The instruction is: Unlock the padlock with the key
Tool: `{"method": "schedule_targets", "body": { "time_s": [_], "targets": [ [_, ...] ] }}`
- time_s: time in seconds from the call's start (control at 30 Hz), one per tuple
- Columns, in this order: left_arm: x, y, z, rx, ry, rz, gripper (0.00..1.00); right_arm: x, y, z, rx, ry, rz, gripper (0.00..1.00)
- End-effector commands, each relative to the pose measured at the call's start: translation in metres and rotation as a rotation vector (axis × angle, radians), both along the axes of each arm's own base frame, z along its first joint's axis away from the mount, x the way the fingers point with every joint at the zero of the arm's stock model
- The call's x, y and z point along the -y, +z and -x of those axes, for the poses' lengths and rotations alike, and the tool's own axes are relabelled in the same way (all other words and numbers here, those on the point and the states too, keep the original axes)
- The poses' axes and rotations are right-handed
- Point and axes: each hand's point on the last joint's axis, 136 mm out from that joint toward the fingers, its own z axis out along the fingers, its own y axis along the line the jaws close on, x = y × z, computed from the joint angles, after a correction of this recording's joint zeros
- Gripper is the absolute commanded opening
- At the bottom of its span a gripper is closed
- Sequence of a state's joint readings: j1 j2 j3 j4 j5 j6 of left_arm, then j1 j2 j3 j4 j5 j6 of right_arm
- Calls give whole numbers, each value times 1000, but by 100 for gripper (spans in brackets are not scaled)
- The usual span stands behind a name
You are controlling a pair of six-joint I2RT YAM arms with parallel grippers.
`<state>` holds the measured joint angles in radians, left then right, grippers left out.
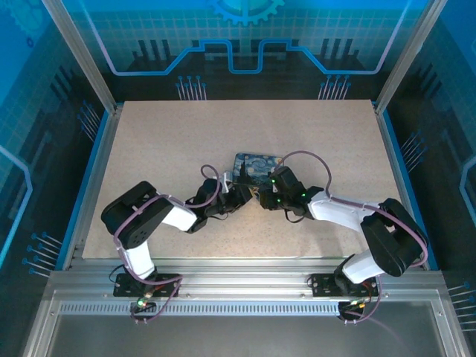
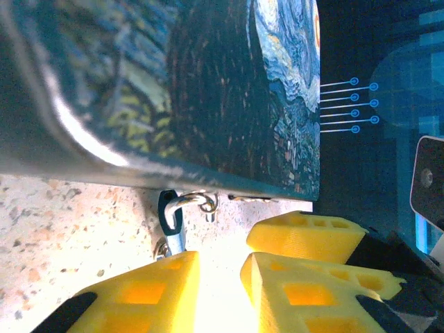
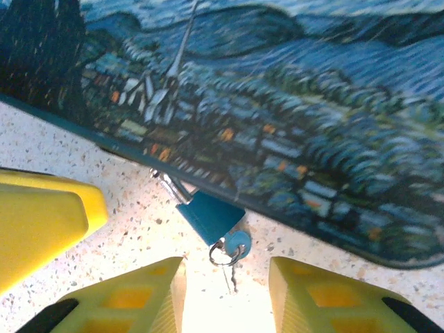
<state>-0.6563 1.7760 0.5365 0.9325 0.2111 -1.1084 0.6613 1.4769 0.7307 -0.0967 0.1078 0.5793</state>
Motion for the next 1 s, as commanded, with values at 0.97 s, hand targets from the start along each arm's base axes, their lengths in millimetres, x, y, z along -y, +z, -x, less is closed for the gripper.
{"method": "schedule_targets", "body": {
  "time_s": [0.97],
  "targets": [
    [-41, 8, 21, 11, 49, -107, 53, -20, -35, -10, 40, 74, 222, 39]
  ]
}}
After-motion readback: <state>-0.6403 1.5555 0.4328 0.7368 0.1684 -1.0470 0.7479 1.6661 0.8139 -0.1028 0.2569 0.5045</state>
